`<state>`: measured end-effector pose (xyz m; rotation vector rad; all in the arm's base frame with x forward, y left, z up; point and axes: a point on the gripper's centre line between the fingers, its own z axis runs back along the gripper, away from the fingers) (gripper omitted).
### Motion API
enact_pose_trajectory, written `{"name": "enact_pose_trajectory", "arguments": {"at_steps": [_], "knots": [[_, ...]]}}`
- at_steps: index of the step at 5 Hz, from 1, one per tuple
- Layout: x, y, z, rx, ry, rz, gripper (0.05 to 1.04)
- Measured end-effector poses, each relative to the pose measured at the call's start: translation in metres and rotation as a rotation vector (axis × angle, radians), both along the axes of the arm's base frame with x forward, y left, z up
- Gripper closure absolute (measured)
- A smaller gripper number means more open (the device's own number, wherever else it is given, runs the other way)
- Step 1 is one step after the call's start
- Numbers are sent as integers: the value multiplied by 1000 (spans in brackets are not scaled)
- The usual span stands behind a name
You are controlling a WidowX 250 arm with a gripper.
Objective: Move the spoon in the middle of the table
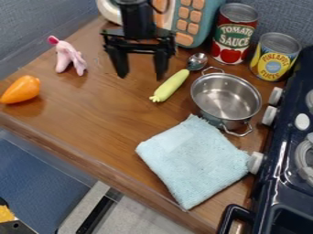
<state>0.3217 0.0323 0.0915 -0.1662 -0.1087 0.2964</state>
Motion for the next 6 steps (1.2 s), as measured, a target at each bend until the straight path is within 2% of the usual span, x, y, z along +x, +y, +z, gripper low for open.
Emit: {"name": "enact_pose_trajectory", "arguments": {"at_steps": [1,3,5,6], "knots": [[12,-15,-8,0,6,-34,83],[23,-18,-31,31,63,-54,83],[32,-19,-39,17,74,-75,113],[35,-19,-39,31,69,-73,355]]}}
